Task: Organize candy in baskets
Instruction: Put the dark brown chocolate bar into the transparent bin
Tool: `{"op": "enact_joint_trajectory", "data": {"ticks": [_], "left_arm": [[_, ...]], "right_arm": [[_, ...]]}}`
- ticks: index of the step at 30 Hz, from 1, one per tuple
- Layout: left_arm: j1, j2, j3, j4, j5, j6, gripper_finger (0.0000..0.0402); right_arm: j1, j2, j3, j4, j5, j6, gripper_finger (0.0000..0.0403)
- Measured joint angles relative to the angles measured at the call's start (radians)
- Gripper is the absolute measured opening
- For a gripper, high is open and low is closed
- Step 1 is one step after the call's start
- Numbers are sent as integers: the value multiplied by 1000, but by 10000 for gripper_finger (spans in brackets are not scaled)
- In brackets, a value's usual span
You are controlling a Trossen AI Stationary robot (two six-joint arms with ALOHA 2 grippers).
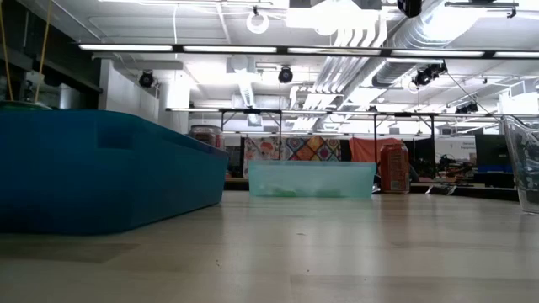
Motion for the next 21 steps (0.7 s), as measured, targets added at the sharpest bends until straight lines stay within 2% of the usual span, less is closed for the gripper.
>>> {"op": "enact_joint_trajectory", "data": {"ticks": [3,5,8,9,13,17,21], "left_arm": [[0,0,0,5,-1,0,171],[0,-8,-1,11,2,10,125],[-2,-48,-3,28,17,58,32],[-5,-70,-2,31,18,76,18],[-13,-200,-3,35,7,221,4],[-2,-381,-2,130,-95,441,1],[83,-511,0,185,-179,650,0]], "right_arm": [[0,0,0,-2,0,-2,257],[0,0,0,-5,-1,-15,257],[0,0,0,-4,-2,-18,257],[0,0,0,-5,-2,-18,257],[0,0,0,-6,-2,-28,257],[0,0,0,-7,-19,-29,257],[0,0,0,-7,-90,-27,257]]}}
